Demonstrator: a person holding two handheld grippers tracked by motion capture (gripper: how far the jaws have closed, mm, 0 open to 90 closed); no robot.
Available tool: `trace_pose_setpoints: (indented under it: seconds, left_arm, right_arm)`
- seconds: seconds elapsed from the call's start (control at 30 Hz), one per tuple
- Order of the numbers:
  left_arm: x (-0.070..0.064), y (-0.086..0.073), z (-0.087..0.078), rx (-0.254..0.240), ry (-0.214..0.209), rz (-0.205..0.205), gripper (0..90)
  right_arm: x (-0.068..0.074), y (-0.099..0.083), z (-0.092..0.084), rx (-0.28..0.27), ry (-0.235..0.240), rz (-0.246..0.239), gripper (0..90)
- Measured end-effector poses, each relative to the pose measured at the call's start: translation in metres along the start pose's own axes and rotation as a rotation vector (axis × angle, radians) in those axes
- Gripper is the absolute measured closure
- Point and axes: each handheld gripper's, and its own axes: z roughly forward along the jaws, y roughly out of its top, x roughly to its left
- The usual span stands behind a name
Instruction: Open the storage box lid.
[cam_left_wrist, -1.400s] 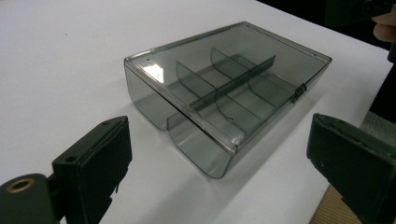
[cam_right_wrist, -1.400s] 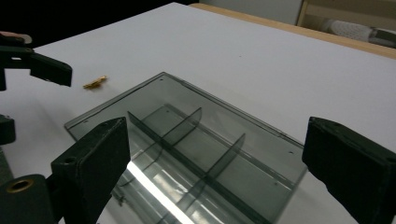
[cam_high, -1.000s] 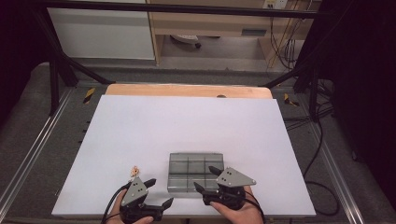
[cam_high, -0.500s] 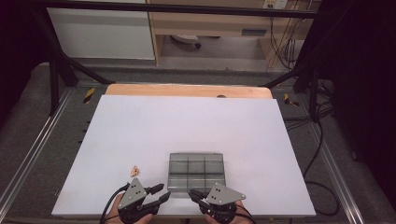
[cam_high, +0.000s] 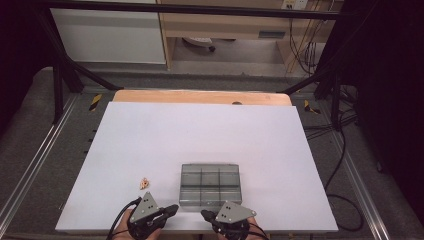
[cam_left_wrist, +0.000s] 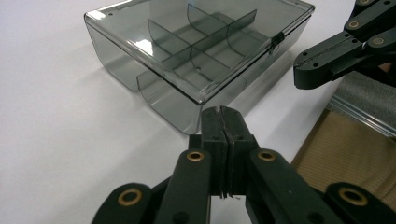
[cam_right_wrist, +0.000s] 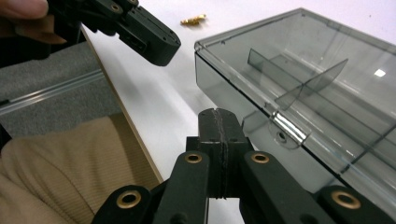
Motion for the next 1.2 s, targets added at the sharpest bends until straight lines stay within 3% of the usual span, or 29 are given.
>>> trace_pose_setpoints:
  seconds: [0.67, 1.0, 1.2]
  left_arm:
    - [0.008, 0.001, 0.008, 0.021, 0.019, 0.007, 90.0]
    - [0.011, 0.002, 0.01, -0.007, -0.011, 0.0, 90.0]
    - [0.011, 0.002, 0.011, -0.014, -0.009, 0.002, 90.0]
  right_arm:
    - [-0.005, -0.005, 0.006, 0.063, -0.042, 0.022, 90.0]
    - [-0.007, -0.006, 0.006, 0.073, -0.052, 0.03, 90.0]
    - [-0.01, -0.007, 0.005, 0.087, -0.071, 0.041, 90.0]
